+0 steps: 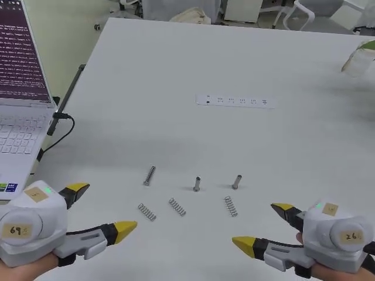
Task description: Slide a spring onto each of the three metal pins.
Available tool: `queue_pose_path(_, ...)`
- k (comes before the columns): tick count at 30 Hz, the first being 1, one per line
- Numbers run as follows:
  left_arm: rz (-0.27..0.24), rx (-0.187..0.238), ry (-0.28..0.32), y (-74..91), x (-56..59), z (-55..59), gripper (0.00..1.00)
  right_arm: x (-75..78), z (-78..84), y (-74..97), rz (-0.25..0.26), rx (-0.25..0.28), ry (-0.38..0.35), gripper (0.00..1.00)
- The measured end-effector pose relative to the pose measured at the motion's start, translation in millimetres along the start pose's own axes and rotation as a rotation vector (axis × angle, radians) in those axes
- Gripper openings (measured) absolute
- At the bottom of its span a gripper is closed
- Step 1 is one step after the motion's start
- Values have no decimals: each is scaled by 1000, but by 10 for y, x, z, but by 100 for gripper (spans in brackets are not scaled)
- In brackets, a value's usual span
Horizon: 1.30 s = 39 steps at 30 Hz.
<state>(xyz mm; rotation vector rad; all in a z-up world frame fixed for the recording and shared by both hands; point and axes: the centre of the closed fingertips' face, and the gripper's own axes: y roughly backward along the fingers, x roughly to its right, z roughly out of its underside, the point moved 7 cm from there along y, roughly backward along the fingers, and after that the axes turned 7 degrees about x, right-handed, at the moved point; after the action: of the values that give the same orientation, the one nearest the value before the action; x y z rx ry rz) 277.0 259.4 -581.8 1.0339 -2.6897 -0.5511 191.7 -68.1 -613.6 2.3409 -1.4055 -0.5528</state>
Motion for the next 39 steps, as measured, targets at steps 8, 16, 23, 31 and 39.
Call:
queue_pose_path(8,0,4,7,6,-1,-3,74,7,18,4,7,-6,3,75)
queue_pose_path(16,-4,-3,3,9,-10,19,73,20,26,11,13,-2,-6,76)
queue_pose_path(23,-4,2,14,12,-8,14,73,18,34,19,12,-8,-9,76)
queue_pose_path(31,-4,0,14,3,-5,20,73,30,25,27,11,-3,-19,76)
queue_pose_path(39,-3,-5,20,-4,4,44,73,40,39,39,15,-2,-22,76)
